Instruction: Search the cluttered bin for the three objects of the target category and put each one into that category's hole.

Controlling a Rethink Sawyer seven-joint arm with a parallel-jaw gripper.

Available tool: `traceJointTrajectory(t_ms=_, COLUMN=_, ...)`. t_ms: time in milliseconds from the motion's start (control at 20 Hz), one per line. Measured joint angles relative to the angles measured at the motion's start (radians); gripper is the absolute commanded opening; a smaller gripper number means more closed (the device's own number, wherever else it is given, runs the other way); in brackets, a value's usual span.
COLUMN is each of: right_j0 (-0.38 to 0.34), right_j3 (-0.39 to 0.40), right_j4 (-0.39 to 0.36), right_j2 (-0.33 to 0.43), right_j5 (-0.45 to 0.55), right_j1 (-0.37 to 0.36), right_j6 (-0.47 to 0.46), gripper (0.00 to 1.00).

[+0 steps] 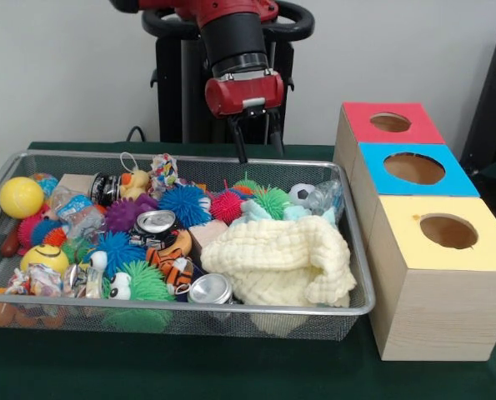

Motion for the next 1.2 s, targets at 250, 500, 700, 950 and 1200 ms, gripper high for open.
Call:
traceJointTrajectory(t_ms=250, right_j0=-0.040, right_j3=-0.019, right_j4=0.006, right_j2=0.002, right_j5=0.045, right_j1=0.000, right_j6=0.000, gripper=1.00)
traceJointTrajectory(t_ms=500, right_j0=-0.019, right_j3=-0.048, right_j4=0.152, right_j2=-0.018, right_j5=0.275, right_j1=0.003, right_j6=0.000, gripper=1.00)
traceJointTrajectory(t_ms=700, right_j0=0.034, right_j3=-0.086, right_j4=0.254, right_j2=-0.056, right_j5=0.441, right_j1=0.012, right_j6=0.000, gripper=1.00)
traceJointTrajectory(t_ms=950, right_j0=0.108, right_j3=-0.139, right_j4=0.341, right_j2=-0.117, right_j5=0.571, right_j1=0.029, right_j6=0.000, gripper=1.00)
traceJointTrajectory(t_ms=1200, right_j0=0.134, right_j3=-0.178, right_j4=0.389, right_j2=-0.161, right_j5=0.583, right_j1=0.039, right_j6=0.000, gripper=1.00)
